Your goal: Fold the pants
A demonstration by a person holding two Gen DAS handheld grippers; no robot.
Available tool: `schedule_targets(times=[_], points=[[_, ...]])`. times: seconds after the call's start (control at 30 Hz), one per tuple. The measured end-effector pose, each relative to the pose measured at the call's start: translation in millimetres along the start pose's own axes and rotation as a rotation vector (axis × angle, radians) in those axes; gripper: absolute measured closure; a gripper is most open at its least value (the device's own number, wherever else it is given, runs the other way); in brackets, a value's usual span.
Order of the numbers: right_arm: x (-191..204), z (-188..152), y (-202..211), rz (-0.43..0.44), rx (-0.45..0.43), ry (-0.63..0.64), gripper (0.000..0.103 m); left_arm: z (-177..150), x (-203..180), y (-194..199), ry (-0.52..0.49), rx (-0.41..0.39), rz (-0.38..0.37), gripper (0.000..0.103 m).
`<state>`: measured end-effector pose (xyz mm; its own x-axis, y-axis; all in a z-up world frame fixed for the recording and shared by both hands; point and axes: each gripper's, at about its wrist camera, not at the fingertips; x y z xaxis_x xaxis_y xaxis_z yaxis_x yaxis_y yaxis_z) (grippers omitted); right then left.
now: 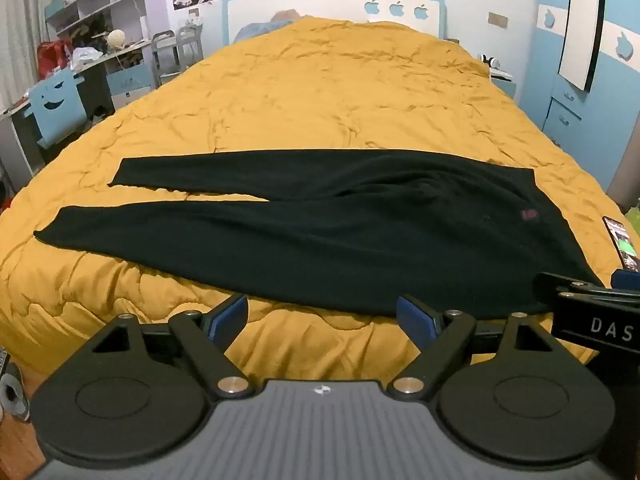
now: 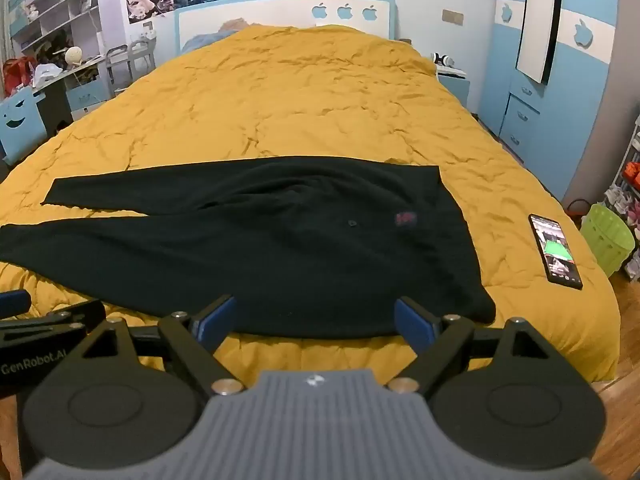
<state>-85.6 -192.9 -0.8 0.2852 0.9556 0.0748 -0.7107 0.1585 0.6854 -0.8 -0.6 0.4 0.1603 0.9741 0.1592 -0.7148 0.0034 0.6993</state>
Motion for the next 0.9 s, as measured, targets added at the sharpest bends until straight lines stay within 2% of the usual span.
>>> schedule_targets(times=[0.07, 0.1, 0.9], points=[[-1.9, 0.2, -0.5, 0.020, 0.017, -0.025, 0.021, -0.7, -2.9, 2.4, -0.002, -0.002, 0.001, 0.005], [-2.3, 0.4, -0.2, 0.021, 0.017, -0.024, 0.021, 1.5, 1.8, -0.3, 0.027, 0.029, -0.029, 0.005], [-1.9, -0.8, 1.8, 0.011, 0.008, -0.016, 0.021, -2.1, -1.8, -4.6, 0.020, 0.020, -0.022, 0.005]])
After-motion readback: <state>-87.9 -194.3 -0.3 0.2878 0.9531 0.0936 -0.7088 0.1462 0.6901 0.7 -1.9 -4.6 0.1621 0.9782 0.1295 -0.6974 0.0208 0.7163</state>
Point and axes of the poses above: each gripper's, at about its wrist camera, not at the fingertips, and y roughly against the way its jaws point, x to its left, z to its top, and after that the axes turned 8 degrees about -y, right-handed
